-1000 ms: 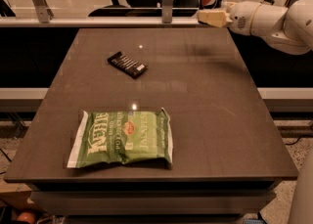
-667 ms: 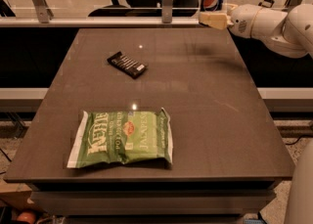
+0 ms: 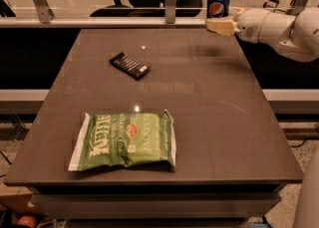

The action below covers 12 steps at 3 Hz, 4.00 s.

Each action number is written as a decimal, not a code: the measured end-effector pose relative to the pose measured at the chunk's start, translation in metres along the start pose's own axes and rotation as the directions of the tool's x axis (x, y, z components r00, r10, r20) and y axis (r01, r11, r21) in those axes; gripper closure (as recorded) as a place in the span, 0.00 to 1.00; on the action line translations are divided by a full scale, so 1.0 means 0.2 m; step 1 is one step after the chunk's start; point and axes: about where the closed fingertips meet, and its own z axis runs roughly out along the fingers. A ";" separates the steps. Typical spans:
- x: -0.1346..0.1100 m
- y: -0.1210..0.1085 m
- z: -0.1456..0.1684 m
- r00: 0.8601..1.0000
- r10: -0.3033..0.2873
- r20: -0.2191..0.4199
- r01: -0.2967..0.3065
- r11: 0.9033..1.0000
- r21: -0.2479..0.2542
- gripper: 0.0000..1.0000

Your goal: Place pepsi can upright

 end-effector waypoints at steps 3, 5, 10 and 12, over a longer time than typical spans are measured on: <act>0.23 -0.03 0.04 0.999 0.027 -0.045 -0.029 0.999 -0.030 1.00; 0.30 -0.03 0.08 1.000 0.022 -0.012 -0.023 0.998 -0.053 1.00; 0.39 0.01 0.17 0.998 0.043 0.036 -0.039 0.995 -0.089 0.58; 0.39 0.03 0.20 0.998 0.044 0.037 -0.041 0.994 -0.099 0.12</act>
Offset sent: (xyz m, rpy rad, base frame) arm 0.0070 -0.0188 -0.0481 -0.0135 0.0990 0.0152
